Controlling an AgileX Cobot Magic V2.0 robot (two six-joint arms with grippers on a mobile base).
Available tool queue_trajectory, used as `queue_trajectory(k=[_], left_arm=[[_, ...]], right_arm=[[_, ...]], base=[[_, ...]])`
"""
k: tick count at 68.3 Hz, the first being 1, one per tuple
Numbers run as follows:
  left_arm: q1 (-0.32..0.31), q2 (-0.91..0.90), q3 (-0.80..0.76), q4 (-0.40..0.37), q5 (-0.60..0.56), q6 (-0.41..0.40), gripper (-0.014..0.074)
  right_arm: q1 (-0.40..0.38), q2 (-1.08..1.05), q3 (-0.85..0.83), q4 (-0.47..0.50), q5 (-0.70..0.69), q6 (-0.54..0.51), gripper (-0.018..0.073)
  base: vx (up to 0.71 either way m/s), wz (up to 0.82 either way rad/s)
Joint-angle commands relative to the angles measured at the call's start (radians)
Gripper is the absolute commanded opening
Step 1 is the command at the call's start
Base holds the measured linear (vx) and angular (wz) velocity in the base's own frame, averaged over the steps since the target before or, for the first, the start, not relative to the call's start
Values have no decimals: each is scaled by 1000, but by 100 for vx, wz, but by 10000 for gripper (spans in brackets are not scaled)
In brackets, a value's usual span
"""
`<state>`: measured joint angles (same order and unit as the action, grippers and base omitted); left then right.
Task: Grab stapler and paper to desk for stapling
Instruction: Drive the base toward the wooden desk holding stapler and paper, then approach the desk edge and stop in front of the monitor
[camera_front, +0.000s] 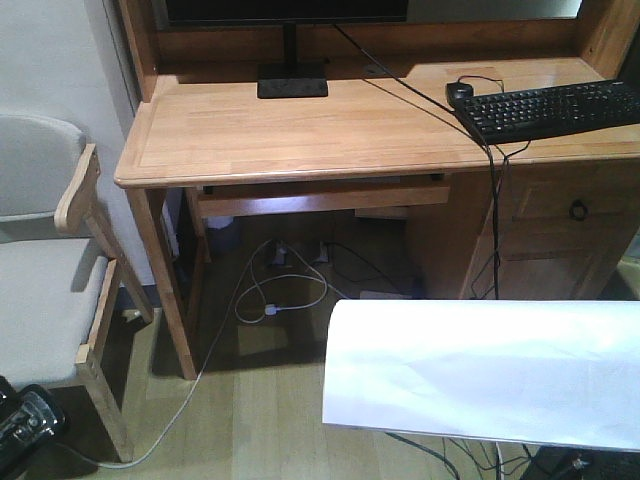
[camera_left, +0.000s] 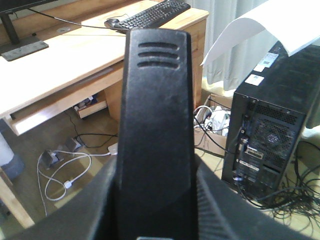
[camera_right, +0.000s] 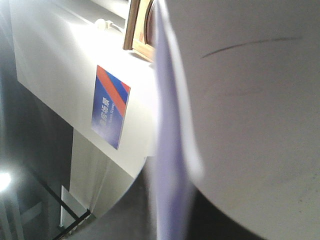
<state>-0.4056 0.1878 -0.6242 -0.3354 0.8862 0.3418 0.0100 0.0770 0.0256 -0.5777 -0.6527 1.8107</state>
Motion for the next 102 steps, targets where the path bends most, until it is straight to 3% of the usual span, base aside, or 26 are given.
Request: queue_trajectory(k=[1, 102], left_arm=[[-5, 18, -26, -31, -109, -2, -6], [-5, 18, -26, -31, -109, -2, -6]], right_arm=[[1, 12, -29, 16, -52, -13, -3], [1, 12, -29, 16, -52, -13, -3]], base=[[15, -4], [17, 1]])
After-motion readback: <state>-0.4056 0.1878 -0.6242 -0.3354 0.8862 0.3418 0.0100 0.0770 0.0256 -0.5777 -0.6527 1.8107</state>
